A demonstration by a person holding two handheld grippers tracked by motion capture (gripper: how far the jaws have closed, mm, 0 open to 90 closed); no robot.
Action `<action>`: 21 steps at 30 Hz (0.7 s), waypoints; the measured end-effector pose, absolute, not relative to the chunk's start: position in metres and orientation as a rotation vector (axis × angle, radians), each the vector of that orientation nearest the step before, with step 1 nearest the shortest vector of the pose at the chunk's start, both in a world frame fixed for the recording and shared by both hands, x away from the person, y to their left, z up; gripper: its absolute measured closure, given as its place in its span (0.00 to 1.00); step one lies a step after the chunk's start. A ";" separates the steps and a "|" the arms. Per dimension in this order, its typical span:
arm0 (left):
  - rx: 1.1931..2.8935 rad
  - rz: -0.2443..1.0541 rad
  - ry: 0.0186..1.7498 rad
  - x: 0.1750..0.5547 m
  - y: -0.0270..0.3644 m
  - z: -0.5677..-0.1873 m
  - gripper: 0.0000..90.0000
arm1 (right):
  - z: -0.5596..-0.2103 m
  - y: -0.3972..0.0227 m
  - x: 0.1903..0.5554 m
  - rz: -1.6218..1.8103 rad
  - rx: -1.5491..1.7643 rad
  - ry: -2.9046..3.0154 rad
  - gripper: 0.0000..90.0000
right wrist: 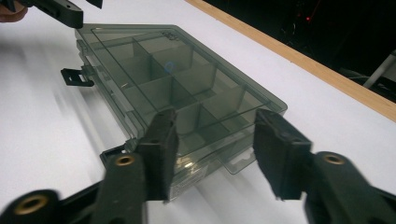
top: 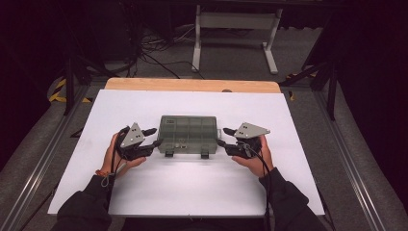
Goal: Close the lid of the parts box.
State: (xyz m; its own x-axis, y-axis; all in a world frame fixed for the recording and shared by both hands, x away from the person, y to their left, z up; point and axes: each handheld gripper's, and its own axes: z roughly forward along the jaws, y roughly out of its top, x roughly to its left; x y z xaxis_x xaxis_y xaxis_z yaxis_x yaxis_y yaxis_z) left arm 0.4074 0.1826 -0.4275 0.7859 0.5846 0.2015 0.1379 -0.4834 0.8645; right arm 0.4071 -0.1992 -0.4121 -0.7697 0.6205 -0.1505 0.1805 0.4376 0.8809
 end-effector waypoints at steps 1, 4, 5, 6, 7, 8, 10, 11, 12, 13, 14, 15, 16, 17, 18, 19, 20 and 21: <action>2.032 0.617 0.549 0.408 0.183 -0.428 0.51 | -0.412 -0.200 0.407 1.291 0.685 2.228 0.47; 2.022 0.624 0.567 0.407 0.185 -0.428 0.45 | -0.412 -0.201 0.407 1.273 0.705 2.210 0.38; 2.010 0.628 0.584 0.407 0.186 -0.427 0.37 | -0.412 -0.201 0.408 1.258 0.718 2.199 0.33; 2.010 0.628 0.584 0.407 0.186 -0.427 0.35 | -0.412 -0.201 0.408 1.258 0.718 2.199 0.33; 2.008 0.644 0.589 0.407 0.187 -0.427 0.35 | -0.412 -0.202 0.407 1.253 0.721 2.195 0.31; 2.005 0.647 0.593 0.407 0.187 -0.427 0.30 | -0.412 -0.202 0.407 1.238 0.730 2.184 0.27; 2.002 0.652 0.602 0.407 0.188 -0.427 0.25 | -0.412 -0.202 0.408 1.223 0.737 2.172 0.22; 2.000 0.662 0.608 0.407 0.188 -0.427 0.22 | -0.412 -0.203 0.408 1.219 0.745 2.165 0.20; 1.997 0.666 0.613 0.407 0.189 -0.427 0.20 | -0.412 -0.204 0.408 1.215 0.750 2.157 0.19; 1.991 0.669 0.621 0.407 0.191 -0.427 0.19 | -0.411 -0.205 0.408 1.213 0.759 2.150 0.17; 1.988 0.672 0.629 0.408 0.192 -0.427 0.17 | -0.411 -0.206 0.408 1.209 0.764 2.140 0.15; 1.986 0.673 0.640 0.409 0.193 -0.427 0.16 | -0.411 -0.208 0.409 1.204 0.768 2.135 0.14; 1.986 0.679 0.652 0.409 0.194 -0.427 0.12 | -0.411 -0.211 0.410 1.230 0.776 2.132 0.10; 1.986 0.678 0.655 0.410 0.195 -0.427 0.12 | -0.411 -0.211 0.410 1.230 0.776 2.132 0.10; 1.983 0.676 0.663 0.411 0.197 -0.428 0.11 | -0.411 -0.213 0.411 1.238 0.781 2.129 0.09; 1.980 0.674 0.677 0.412 0.198 -0.429 0.10 | -0.411 -0.214 0.412 1.240 0.784 2.122 0.08; 1.977 0.676 0.684 0.413 0.200 -0.429 0.09 | -0.411 -0.215 0.412 1.232 0.784 2.116 0.06; 1.975 0.675 0.686 0.413 0.200 -0.429 0.09 | -0.411 -0.215 0.413 1.222 0.786 2.109 0.06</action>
State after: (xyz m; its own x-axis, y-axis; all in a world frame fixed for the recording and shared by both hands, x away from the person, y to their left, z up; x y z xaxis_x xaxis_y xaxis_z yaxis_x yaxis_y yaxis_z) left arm 0.4132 0.2003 -0.4289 0.6958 0.6940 0.1852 0.1961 -0.4316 0.8805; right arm 0.4126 -0.2154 -0.4110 -0.6632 0.7258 -0.1826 0.2023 0.4087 0.8899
